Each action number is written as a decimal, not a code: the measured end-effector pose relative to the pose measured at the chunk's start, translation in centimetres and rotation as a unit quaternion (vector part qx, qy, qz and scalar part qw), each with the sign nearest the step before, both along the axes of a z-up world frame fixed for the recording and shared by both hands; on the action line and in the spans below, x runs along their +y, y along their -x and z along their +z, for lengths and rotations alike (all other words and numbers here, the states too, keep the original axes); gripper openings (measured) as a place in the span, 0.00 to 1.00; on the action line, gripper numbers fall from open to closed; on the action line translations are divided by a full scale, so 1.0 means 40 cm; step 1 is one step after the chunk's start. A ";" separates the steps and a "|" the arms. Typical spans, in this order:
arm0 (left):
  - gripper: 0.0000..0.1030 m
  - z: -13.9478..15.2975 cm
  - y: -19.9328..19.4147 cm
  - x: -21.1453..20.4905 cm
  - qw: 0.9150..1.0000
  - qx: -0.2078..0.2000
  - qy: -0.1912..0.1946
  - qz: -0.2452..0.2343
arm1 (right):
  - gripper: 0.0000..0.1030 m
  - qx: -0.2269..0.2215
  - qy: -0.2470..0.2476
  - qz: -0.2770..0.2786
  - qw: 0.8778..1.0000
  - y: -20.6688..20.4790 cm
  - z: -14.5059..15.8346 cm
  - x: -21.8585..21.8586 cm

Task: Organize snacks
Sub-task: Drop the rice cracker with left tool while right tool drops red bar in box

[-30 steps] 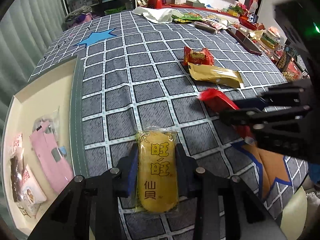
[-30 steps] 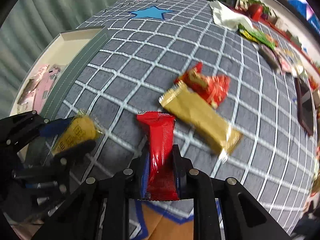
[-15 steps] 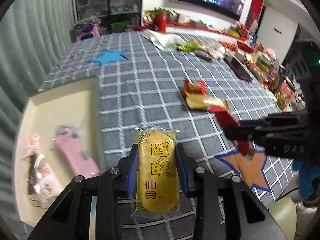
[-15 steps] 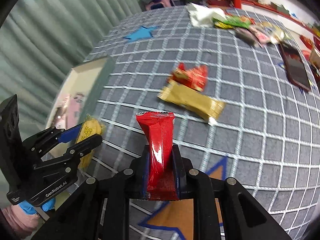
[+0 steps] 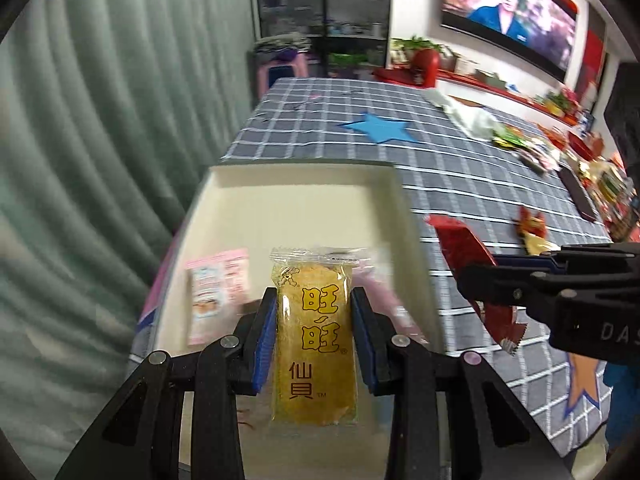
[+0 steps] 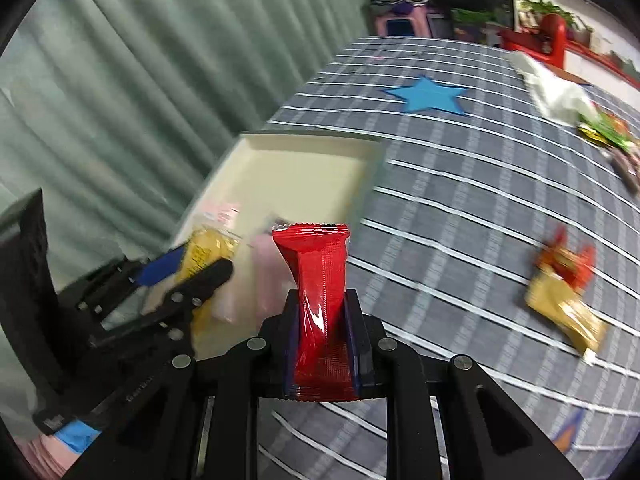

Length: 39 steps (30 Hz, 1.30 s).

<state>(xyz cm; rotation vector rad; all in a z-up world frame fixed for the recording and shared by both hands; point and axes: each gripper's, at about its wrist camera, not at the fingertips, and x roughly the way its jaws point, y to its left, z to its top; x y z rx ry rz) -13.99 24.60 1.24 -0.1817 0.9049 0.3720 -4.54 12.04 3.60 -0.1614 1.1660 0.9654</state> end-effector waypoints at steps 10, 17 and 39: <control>0.57 -0.050 0.001 0.034 1.000 0.020 -0.010 0.019 | 0.22 -0.005 0.036 0.023 0.999 0.009 -0.044 0.137; 0.79 -0.052 -0.002 0.013 1.000 0.016 -0.018 0.002 | 0.90 -0.064 0.068 -0.021 0.995 -0.028 -0.045 0.063; 0.79 -0.019 -0.021 -0.125 0.997 0.019 -0.035 -0.066 | 0.97 -0.070 0.186 -0.245 0.949 -0.279 -0.204 -0.332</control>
